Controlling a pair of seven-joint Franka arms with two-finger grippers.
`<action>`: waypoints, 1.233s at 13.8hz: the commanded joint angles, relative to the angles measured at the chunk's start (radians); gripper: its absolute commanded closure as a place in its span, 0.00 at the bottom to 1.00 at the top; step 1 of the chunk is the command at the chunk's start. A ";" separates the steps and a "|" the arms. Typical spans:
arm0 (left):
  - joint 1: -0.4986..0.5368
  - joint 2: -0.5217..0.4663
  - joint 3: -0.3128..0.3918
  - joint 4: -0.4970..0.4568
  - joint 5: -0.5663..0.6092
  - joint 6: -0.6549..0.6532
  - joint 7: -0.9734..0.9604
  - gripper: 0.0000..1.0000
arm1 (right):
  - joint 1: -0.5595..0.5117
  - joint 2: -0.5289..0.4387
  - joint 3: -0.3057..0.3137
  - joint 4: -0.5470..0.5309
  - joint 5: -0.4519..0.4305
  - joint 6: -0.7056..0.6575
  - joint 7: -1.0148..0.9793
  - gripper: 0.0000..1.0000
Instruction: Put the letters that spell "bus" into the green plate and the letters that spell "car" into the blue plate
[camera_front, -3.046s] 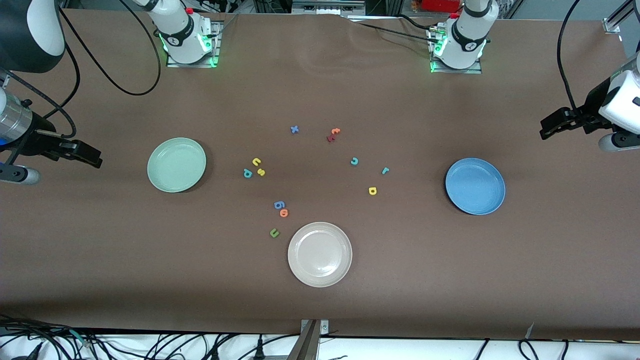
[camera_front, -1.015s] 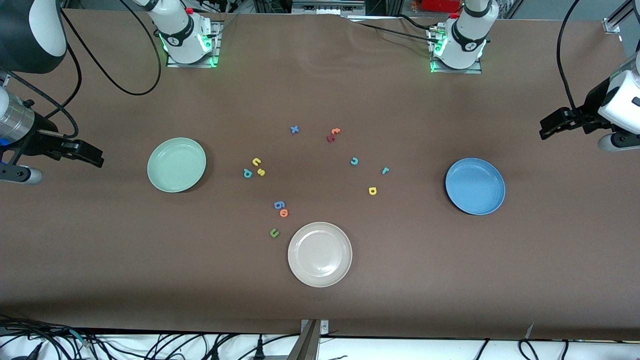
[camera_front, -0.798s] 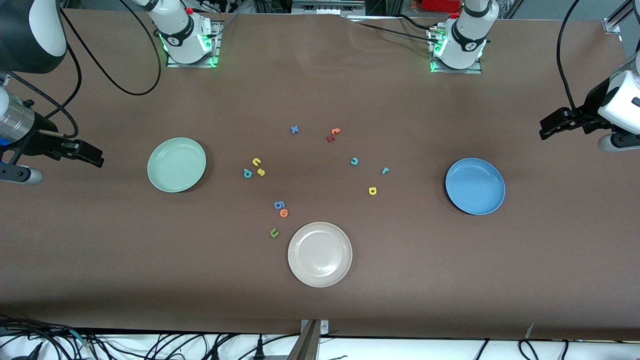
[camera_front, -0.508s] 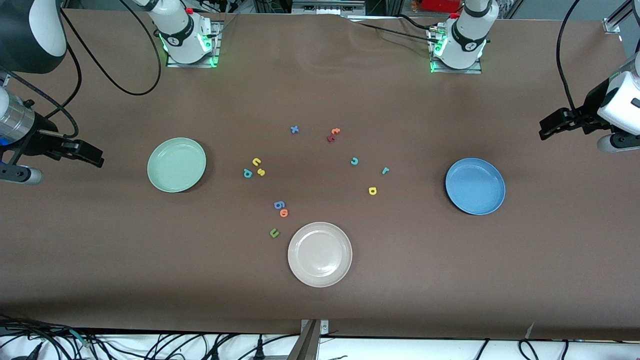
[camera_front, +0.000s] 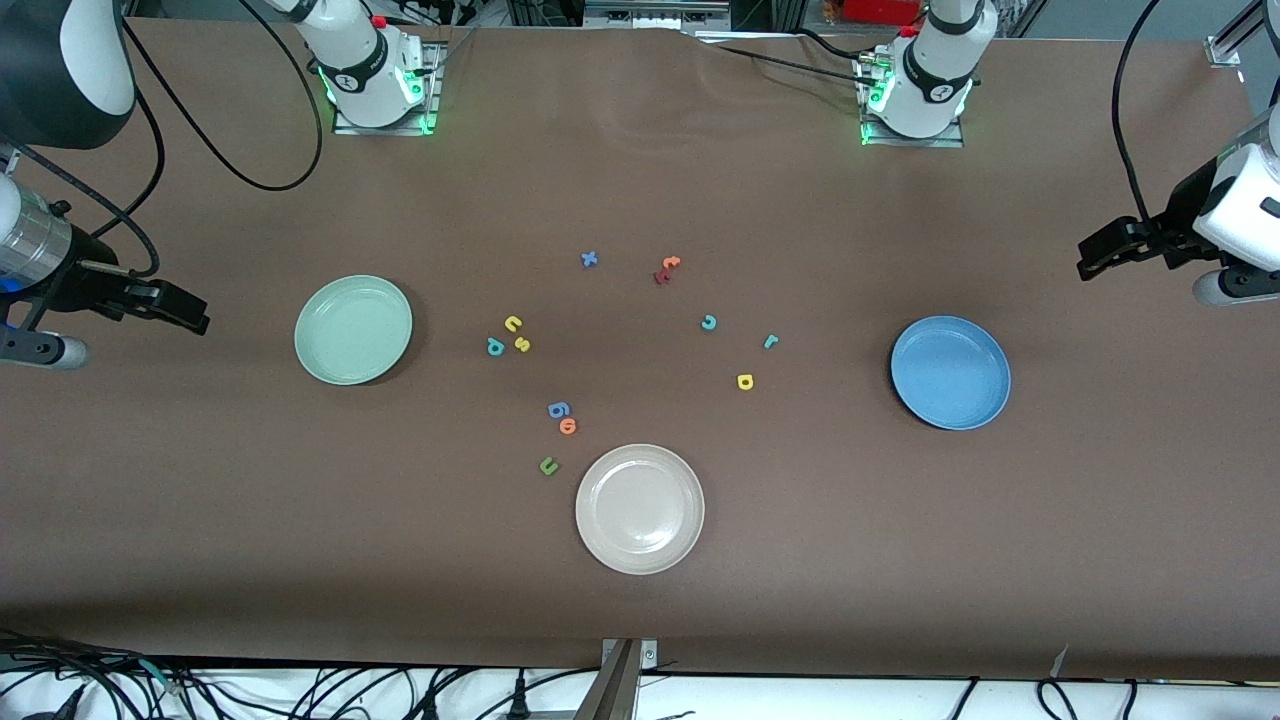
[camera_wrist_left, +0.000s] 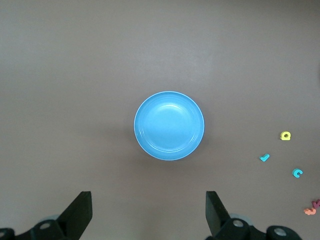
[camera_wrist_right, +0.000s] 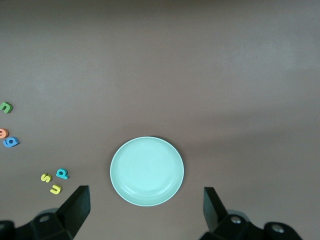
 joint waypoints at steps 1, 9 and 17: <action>-0.006 -0.007 0.004 -0.010 0.004 0.008 0.017 0.00 | 0.001 -0.006 0.000 -0.003 0.008 -0.010 -0.007 0.00; -0.006 -0.007 0.004 -0.010 0.004 0.008 0.018 0.00 | 0.036 -0.008 0.026 -0.003 0.008 -0.071 -0.012 0.00; -0.006 -0.005 0.004 -0.010 0.004 0.008 0.012 0.00 | 0.159 0.005 0.031 -0.015 0.009 -0.067 0.136 0.01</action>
